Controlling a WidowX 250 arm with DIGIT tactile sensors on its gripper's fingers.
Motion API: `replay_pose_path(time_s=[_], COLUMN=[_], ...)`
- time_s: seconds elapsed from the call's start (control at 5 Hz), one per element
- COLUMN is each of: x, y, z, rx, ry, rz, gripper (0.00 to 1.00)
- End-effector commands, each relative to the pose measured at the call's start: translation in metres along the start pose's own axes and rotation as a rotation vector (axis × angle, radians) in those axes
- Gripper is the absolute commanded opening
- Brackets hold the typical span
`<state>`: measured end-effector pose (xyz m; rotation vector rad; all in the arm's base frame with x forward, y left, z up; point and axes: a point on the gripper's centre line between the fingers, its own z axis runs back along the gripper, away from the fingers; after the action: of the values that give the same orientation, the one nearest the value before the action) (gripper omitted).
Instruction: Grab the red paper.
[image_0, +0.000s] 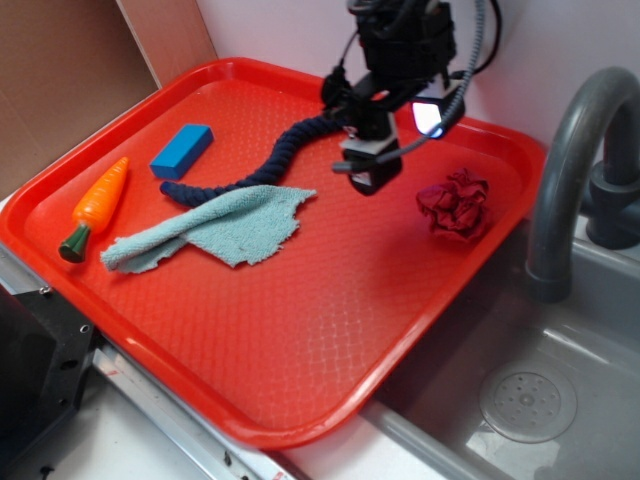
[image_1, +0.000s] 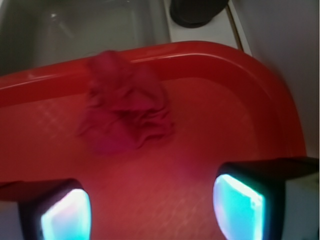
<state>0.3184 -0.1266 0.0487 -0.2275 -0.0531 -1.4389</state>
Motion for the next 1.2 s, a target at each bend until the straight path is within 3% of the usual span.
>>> replay_pose_path(time_s=[0.0, 0.2, 0.6, 0.8, 1.0], x=[0.033, 0.045, 0.048, 0.046, 0.045], y=[-0.015, -0.027, -0.028, -0.025, -0.025], z=[0.007, 0.004, -0.012, -0.020, -0.023], rx=[0.045, 0.028, 0.003, -0.021, -0.028], ry=[0.016, 0.024, 0.075, 0.105, 0.107], rz=[-0.091, -0.145, -0.136, -0.106, -0.110], gripper=[1.00, 1.00, 1.00, 0.13, 0.00])
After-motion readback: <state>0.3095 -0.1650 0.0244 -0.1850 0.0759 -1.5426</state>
